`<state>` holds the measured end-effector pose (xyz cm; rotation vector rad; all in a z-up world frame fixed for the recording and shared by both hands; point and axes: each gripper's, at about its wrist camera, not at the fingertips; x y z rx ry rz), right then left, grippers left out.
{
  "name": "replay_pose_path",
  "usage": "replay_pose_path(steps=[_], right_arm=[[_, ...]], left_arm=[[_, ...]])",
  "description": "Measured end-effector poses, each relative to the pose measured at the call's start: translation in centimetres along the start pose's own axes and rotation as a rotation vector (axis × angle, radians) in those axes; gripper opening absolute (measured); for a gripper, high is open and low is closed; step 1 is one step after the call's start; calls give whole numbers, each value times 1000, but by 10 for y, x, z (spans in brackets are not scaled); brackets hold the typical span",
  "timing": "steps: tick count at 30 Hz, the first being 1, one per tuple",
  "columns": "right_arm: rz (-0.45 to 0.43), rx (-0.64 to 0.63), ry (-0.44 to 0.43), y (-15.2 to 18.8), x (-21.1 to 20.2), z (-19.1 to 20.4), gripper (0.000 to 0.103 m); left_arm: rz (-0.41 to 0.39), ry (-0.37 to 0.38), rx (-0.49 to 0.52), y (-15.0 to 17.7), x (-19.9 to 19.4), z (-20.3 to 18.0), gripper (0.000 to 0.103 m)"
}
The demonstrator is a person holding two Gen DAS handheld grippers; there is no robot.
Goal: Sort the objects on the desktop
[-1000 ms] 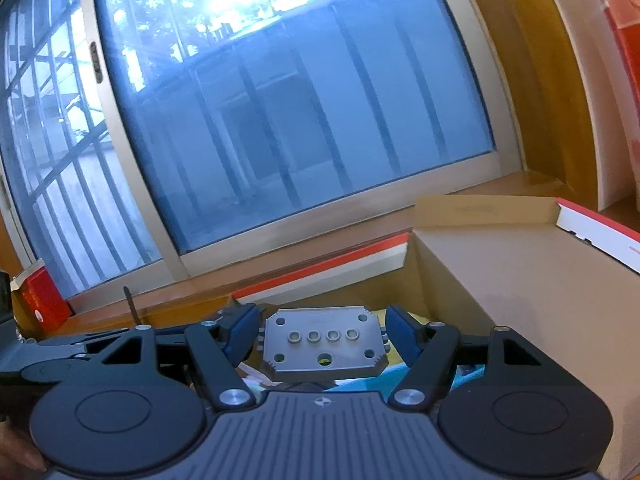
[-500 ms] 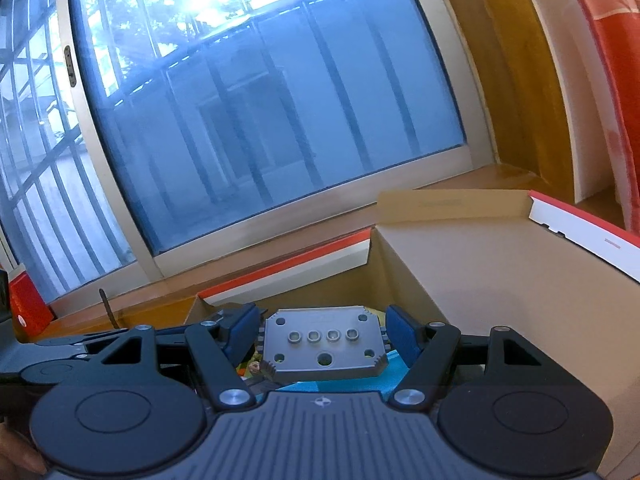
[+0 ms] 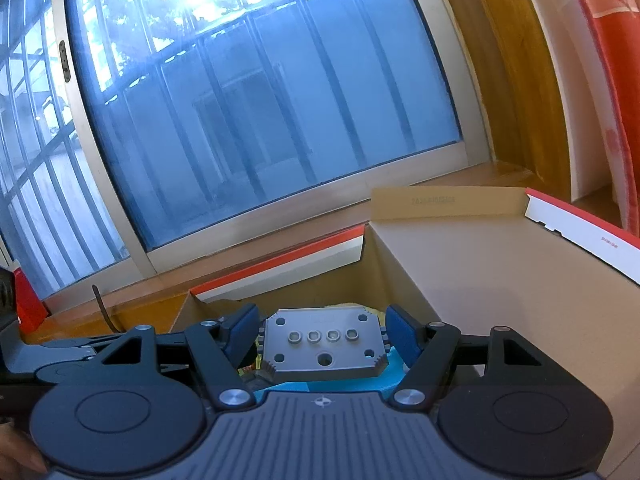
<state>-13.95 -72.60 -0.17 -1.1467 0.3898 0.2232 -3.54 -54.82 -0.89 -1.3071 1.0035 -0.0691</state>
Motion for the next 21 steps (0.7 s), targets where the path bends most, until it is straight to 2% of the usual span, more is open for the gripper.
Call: replay_pose_path(steps=[5,7,9,10,12,16,21], right_arm=[[12,3,11,0,1,1,72],[21,5,18,-1,0,2,74],[37,10,24,-5,-2,2,79],[52,11,29,-7,-4,2,84],[82,7,38,-12,-7,2,87],[178,-70,124,-20,-14,10,96],[289,-129,181,-20,-20,17,96]], left_arm=[[7,-2,1,-1,-2,0,62],[11,-2,2,-1,-3,1,67],[21,-1,2,-3,-6,1,75],[27,-1,2,-5,-8,1,78],[40,-2,6,-7,-13,1,83],[84,-12,-15,-13,-21,2,95],[155,-28,-59,-18,-27,6,101]])
Point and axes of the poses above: each gripper's, at about its wrist camera, not at the fingertips, and x roughly the way its jaws point, z to its left, y to its underside, and after that the axes turned 1 degree about z, right-handed
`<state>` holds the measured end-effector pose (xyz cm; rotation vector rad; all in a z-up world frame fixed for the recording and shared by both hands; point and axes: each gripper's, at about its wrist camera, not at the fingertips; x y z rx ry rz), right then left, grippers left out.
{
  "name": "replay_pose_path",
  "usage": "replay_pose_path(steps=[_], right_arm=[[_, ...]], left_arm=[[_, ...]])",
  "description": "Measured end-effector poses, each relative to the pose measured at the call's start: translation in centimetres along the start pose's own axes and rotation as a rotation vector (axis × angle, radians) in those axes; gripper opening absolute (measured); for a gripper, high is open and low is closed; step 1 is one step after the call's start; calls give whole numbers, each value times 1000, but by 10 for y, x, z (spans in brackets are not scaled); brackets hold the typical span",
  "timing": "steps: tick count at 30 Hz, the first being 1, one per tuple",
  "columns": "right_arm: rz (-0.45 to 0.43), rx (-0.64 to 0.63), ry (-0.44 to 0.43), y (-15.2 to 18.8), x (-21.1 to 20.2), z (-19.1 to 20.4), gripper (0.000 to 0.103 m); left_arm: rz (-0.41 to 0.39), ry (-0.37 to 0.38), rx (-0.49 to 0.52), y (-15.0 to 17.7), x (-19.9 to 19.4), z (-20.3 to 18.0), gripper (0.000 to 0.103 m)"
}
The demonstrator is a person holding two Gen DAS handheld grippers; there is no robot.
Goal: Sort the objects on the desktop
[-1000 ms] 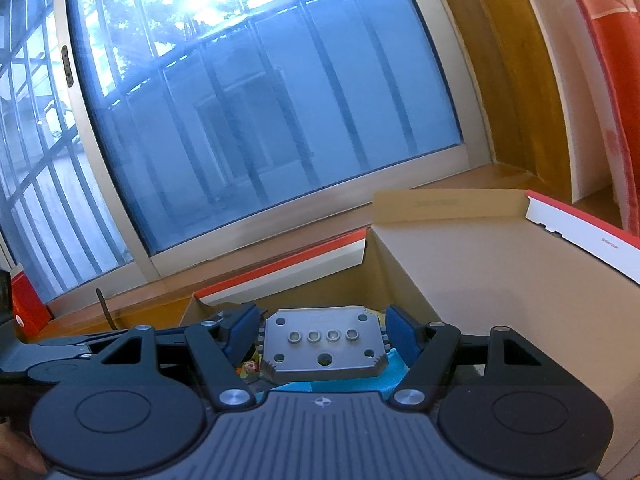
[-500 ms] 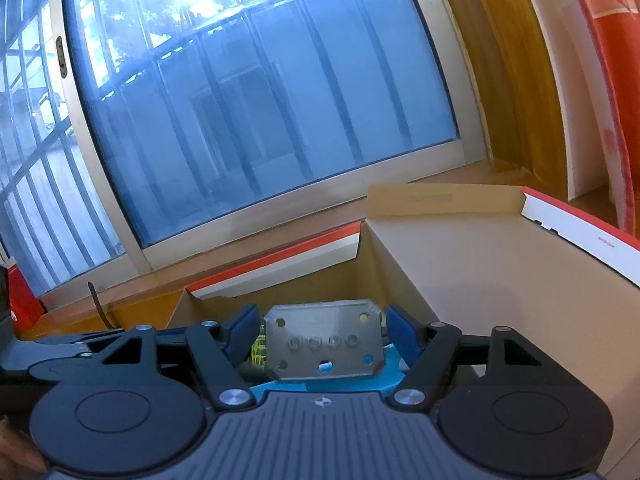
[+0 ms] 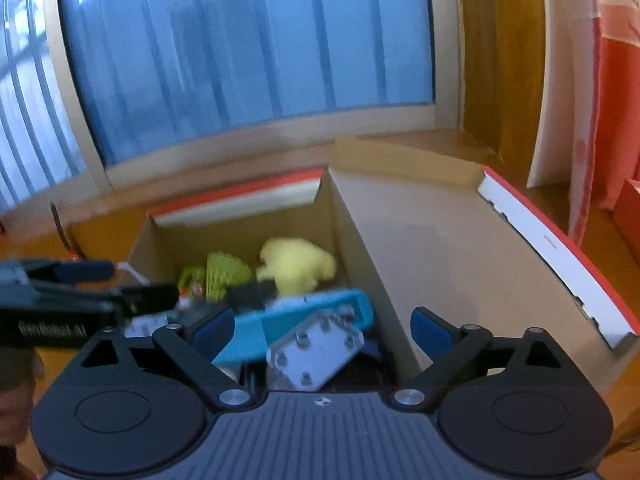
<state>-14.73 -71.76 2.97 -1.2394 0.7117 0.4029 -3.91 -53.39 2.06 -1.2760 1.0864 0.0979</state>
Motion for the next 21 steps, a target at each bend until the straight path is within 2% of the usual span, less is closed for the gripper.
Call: replay_pose_path(steps=[10,21], right_arm=[[101,34,-24,7,1,1,98],[135,36,-21,6,15,1,98]], left_arm=[[89,-36,-17,7,8,-1,102],[103,-73,14,10,17,-6,103]])
Point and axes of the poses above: each gripper's, at about its wrist camera, not at the fingertips, and x roughly the way its jaws point, z to its left, y to its underside, and after that the axes turned 1 degree about z, right-handed
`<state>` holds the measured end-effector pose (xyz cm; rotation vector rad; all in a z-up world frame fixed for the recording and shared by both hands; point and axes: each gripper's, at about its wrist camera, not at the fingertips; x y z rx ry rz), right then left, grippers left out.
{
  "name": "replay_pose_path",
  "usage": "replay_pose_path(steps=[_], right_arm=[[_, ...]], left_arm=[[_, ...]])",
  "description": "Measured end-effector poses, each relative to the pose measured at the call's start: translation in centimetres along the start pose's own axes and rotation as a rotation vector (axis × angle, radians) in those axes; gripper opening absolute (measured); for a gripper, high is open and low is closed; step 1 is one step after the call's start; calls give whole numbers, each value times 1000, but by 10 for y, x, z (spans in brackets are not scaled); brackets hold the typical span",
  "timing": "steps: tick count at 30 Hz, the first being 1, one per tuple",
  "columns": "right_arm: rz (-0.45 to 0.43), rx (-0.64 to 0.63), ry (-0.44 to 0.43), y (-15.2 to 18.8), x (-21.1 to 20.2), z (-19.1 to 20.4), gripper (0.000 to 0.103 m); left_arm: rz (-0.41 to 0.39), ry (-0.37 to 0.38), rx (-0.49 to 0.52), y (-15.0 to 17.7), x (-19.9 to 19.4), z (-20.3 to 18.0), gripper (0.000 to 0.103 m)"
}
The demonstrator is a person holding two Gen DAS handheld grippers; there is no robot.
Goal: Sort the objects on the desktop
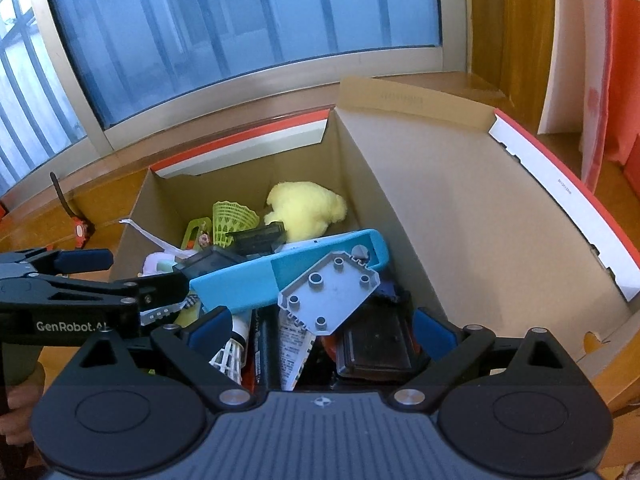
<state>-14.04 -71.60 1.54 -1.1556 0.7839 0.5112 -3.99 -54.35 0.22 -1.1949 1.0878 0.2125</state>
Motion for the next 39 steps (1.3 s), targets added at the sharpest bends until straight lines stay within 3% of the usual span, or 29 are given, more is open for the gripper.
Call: replay_pose_path(steps=[19,25,39], right_arm=[[33,14,0,8,10,-2,98],[42,-1,6,12,11,2,98],[42,-10,-1,14,10,2,98]], left_arm=[[17,-53,58,6,5,-9,103],[70,-31,32,11,12,-4,103],[73,-39,41,15,12,-6,103]])
Point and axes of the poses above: each gripper's, at about its wrist camera, not at the fingertips, and x roughly the way its jaws point, z to its left, y to its underside, and after that the axes turned 1 degree about z, right-handed
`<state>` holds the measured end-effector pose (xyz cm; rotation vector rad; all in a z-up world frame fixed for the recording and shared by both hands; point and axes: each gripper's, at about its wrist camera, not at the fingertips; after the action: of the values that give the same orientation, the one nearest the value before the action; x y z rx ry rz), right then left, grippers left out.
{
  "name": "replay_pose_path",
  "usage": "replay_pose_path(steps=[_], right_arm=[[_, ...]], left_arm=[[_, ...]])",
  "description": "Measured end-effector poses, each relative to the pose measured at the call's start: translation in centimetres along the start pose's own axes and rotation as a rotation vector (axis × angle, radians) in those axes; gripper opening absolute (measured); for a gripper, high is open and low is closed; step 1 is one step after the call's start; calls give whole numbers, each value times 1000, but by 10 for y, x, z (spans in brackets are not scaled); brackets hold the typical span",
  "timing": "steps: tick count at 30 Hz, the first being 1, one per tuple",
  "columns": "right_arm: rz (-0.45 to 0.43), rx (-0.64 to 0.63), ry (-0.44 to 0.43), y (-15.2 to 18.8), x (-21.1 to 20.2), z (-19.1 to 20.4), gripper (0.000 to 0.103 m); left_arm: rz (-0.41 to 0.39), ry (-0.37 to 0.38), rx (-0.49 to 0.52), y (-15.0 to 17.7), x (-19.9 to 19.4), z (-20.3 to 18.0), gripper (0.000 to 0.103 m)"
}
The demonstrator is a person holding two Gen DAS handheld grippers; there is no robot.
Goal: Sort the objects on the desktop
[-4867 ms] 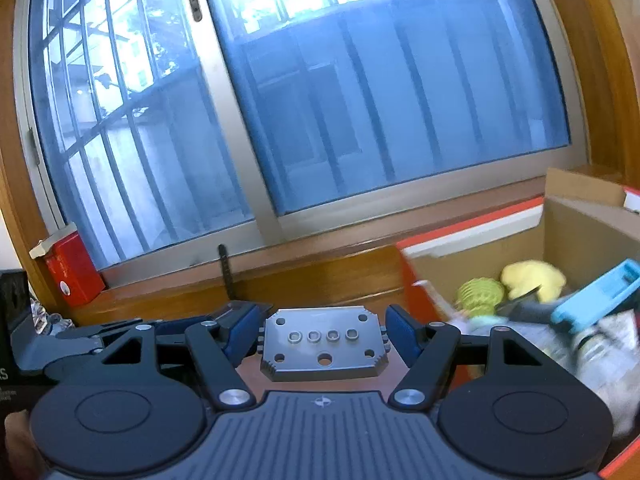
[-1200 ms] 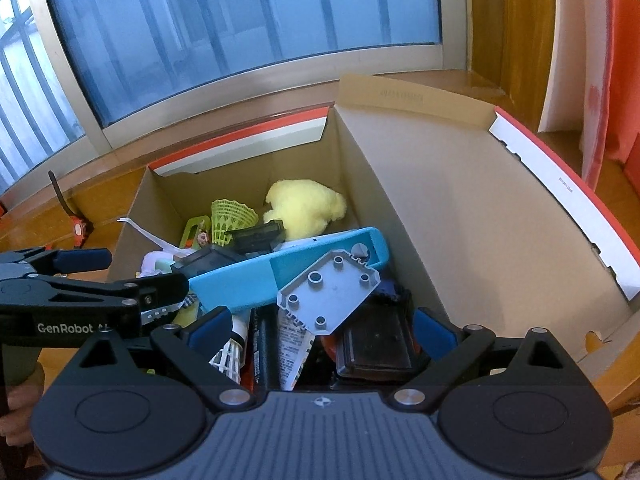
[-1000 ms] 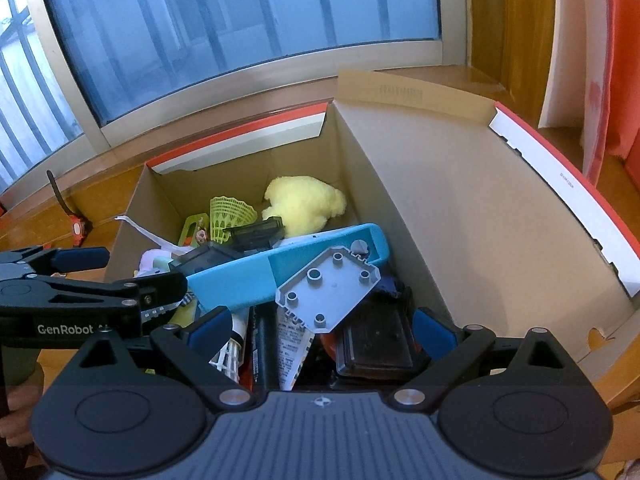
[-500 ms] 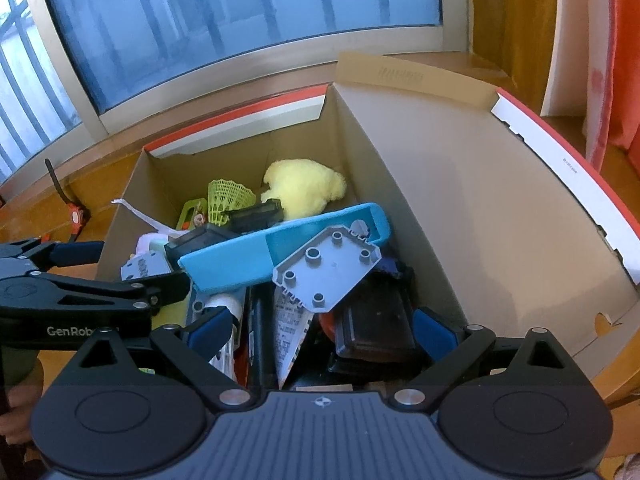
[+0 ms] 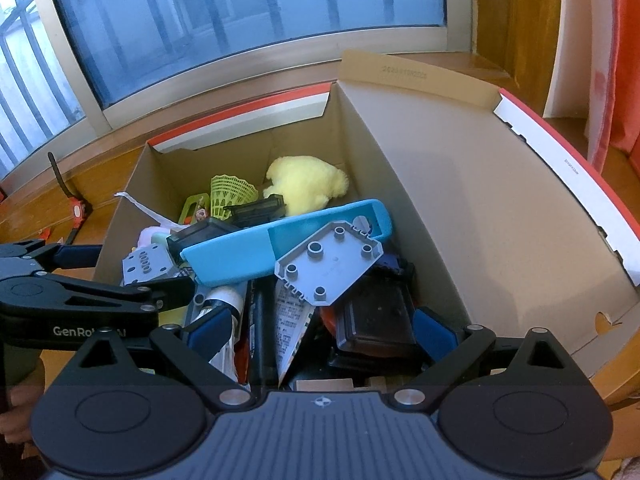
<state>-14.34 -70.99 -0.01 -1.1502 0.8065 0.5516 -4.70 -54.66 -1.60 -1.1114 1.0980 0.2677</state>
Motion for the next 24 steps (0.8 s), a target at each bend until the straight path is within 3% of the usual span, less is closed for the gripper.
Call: replay_pose_path(steps=[24], right_arm=[[-7,14,4,5,-5,3,99]], left_arm=[[-6,-5,4,2,-1,0,103]])
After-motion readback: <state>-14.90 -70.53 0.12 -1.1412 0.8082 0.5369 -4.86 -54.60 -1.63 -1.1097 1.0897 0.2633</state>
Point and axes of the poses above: each gripper's, at about its wrist camera, not at the fingertips, and x roughly the way its jaws point, z to its left, y to its underside, and after that the axes turned 1 degree about z, right-handed
